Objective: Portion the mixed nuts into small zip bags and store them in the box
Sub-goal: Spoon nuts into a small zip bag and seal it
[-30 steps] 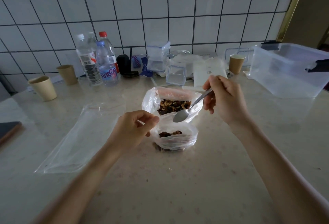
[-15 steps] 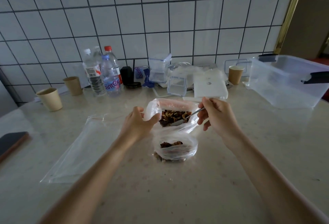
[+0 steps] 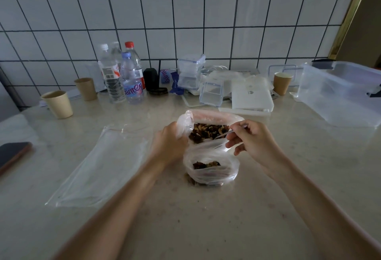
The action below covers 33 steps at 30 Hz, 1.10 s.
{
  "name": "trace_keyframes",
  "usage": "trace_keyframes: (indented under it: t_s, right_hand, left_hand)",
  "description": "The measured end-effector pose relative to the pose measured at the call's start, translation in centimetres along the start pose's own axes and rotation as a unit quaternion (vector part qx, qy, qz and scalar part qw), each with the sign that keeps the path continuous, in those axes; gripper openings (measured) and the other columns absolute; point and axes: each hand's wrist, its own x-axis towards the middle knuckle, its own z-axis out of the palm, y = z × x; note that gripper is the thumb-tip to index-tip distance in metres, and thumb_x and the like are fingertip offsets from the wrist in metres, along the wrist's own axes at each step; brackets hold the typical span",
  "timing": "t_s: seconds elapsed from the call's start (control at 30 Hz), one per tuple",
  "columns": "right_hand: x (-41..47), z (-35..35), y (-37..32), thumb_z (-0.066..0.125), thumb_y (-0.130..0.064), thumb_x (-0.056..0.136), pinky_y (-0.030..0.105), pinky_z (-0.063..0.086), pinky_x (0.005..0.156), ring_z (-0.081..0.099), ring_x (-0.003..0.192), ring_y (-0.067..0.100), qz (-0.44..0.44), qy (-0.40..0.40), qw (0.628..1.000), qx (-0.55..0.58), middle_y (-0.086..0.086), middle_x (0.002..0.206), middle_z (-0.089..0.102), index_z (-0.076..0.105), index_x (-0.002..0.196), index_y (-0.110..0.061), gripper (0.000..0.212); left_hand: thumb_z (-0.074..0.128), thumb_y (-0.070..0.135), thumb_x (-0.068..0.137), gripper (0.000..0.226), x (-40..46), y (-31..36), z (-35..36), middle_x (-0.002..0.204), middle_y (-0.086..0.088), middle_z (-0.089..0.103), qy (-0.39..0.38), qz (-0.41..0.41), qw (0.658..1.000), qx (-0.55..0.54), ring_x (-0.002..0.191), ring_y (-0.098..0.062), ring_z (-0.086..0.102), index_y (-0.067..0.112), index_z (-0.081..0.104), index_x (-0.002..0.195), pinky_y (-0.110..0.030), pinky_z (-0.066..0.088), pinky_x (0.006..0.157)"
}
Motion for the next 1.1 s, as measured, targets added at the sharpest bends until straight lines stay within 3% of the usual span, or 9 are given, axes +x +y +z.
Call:
trace_keyframes:
  t_s: [0.13,0.37,0.6,0.73,0.97,1.1]
  right_hand:
    - [0.2,0.0,0.0,0.052,-0.007,0.106,0.031,0.054,0.049,0.073,0.063,0.023,-0.011,0.036,0.999,0.020,0.009,0.075,0.076,0.067,0.086,-0.005,0.025]
    - [-0.4,1.2,0.2,0.056,-0.007,0.105,0.026,0.055,0.050,0.076,0.068,0.025,-0.002,0.021,0.999,0.042,0.012,0.085,0.079,0.071,0.093,-0.006,0.020]
    - [-0.6,1.3,-0.2,0.055,-0.005,0.105,0.027,0.057,0.054,0.077,0.078,0.028,0.039,0.001,0.996,0.082,0.017,0.094,0.079,0.072,0.099,-0.002,0.018]
    - [-0.5,0.7,-0.5,0.053,-0.007,0.106,0.030,0.057,0.052,0.076,0.073,0.027,0.036,0.013,0.995,0.090,0.021,0.096,0.077,0.069,0.103,0.003,0.020]
    - [-0.2,-0.2,-1.0,0.050,-0.008,0.108,0.031,0.054,0.049,0.073,0.065,0.024,0.028,0.031,0.996,0.080,0.022,0.091,0.075,0.067,0.101,0.000,0.020]
    - [-0.3,-0.5,-1.3,0.049,-0.009,0.108,0.030,0.055,0.049,0.076,0.070,0.026,0.057,0.033,0.989,0.133,0.022,0.093,0.077,0.067,0.104,0.001,0.021]
  left_hand:
    - [0.062,0.022,0.086,0.022,-0.2,0.3,-0.1,0.094,0.004,0.073,-0.006,0.007,0.999,-0.037,0.090,-0.021,0.070,0.027,0.067,0.108,-0.048,0.060,0.081]
    - [0.057,0.017,0.096,0.023,-0.6,1.2,0.2,0.101,0.000,0.068,-0.001,0.028,0.999,-0.043,0.088,-0.015,0.063,0.017,0.062,0.118,-0.027,0.042,0.062]
    - [0.064,0.014,0.092,0.031,-0.7,1.3,0.1,0.106,-0.004,0.069,-0.008,0.012,0.996,-0.086,0.096,-0.023,0.066,0.015,0.061,0.123,-0.042,0.057,0.079]
    - [0.064,0.012,0.093,0.032,-0.5,1.2,0.2,0.106,-0.001,0.067,-0.002,-0.003,0.995,-0.095,0.097,-0.021,0.064,0.016,0.060,0.125,-0.034,0.053,0.074]
    - [0.065,0.013,0.091,0.033,-0.5,1.1,0.1,0.106,-0.004,0.069,0.009,-0.027,0.994,-0.103,0.095,-0.023,0.066,0.019,0.061,0.123,-0.048,0.058,0.086]
    - [0.067,0.020,0.090,0.029,-0.5,1.0,0.0,0.103,-0.002,0.070,0.008,-0.022,0.993,-0.112,0.091,-0.022,0.068,0.023,0.062,0.119,-0.049,0.061,0.082]
